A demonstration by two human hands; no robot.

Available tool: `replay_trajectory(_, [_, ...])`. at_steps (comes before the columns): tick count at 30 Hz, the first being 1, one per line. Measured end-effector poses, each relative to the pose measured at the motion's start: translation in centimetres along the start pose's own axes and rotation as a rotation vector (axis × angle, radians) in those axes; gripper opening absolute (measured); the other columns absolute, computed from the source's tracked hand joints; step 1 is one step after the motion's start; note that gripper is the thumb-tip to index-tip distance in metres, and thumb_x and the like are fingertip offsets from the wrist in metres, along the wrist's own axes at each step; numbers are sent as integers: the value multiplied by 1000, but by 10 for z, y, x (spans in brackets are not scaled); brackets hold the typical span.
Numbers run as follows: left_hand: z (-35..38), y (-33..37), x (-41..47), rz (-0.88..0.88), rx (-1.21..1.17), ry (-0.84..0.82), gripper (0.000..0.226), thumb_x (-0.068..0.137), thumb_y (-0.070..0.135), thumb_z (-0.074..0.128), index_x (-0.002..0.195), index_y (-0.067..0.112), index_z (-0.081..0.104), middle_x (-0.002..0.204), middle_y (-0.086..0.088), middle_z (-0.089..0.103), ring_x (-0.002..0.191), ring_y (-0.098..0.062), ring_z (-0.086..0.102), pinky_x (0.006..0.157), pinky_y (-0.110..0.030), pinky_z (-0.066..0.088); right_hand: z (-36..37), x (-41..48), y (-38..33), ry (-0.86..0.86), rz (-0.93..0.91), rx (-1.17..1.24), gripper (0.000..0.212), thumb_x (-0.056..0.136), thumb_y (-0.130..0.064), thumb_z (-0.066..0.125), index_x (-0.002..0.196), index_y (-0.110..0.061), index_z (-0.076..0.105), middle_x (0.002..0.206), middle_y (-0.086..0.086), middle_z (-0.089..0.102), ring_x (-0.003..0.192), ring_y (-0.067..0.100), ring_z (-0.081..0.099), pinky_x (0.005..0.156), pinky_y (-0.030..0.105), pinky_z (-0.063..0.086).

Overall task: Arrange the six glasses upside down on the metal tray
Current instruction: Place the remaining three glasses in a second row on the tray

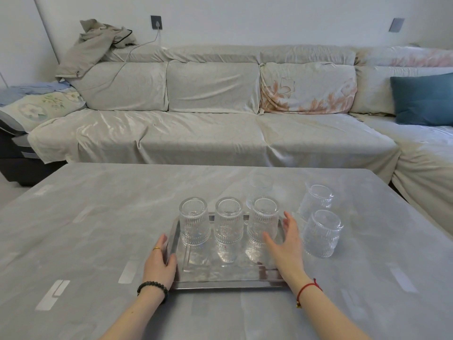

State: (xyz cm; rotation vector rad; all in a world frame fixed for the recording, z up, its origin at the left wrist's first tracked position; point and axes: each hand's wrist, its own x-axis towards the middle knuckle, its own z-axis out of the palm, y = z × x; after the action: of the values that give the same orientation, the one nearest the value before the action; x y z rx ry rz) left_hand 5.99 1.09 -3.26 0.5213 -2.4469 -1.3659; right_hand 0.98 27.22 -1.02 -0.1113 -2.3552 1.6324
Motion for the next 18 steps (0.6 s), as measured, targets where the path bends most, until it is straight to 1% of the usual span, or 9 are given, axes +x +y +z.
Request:
replay_trajectory(2, [2,13,-13,107,-109,180,38,84,4,52,118,21,48,117,-6,58,107,-16,52,90,-27,40,-21,-6,-2,102,-170,-46,54,78,-12,69,126,-18,44,125,2,53,116,17,50,101,23,36])
replay_trajectory(3, [5,21,-22,202,-150,207,34,83,3,54,109,25,52,105,-4,60,98,-9,53,84,-20,40,-32,-8,-2,186,-259,-96,50,77,-8,69,122,-16,47,120,5,55,113,18,52,100,16,34])
replay_trajectory(5, [19,40,-40,394,-156,136,28,79,8,55,99,28,56,91,6,62,89,3,54,79,-4,39,-56,-6,0,348,-370,-199,53,73,-3,72,120,-10,47,120,14,55,113,22,48,100,7,26])
replay_trajectory(6, [29,50,-48,468,-149,71,27,77,10,54,97,28,57,90,12,61,88,7,54,78,-1,38,-68,-3,3,389,-369,-222,59,72,-3,73,123,-9,44,124,16,52,117,24,44,102,10,25])
replay_trajectory(8, [55,73,-58,526,-163,-109,30,78,13,53,98,35,55,91,16,61,90,8,54,78,-1,39,-86,3,10,353,-231,-195,75,71,-10,75,133,-15,33,138,12,41,128,24,35,104,22,25])
replay_trajectory(11, [103,109,-67,445,-176,-419,40,84,16,55,113,42,43,110,13,58,99,6,50,91,-11,39,-101,11,24,180,-16,-124,94,70,-19,77,142,-23,17,150,3,25,137,19,25,106,29,24])
replay_trajectory(13, [138,131,-67,322,-133,-600,53,85,21,56,132,28,32,133,4,47,118,-2,43,105,-17,30,-107,16,31,87,32,-102,100,68,-21,79,144,-22,12,153,3,21,139,20,23,112,35,25])
replay_trajectory(16, [175,160,-66,171,-141,-783,80,83,22,58,143,18,5,149,-3,25,136,-16,27,115,-30,22,-114,23,40,7,81,-96,104,66,-20,80,144,-22,12,150,8,30,136,24,33,110,40,32])
replay_trajectory(18, [190,172,-64,109,-123,-814,84,81,23,57,143,22,0,147,1,27,133,-16,32,110,-26,27,-115,27,43,-21,92,-70,102,65,-15,80,143,-21,15,144,7,39,130,23,40,103,35,36])
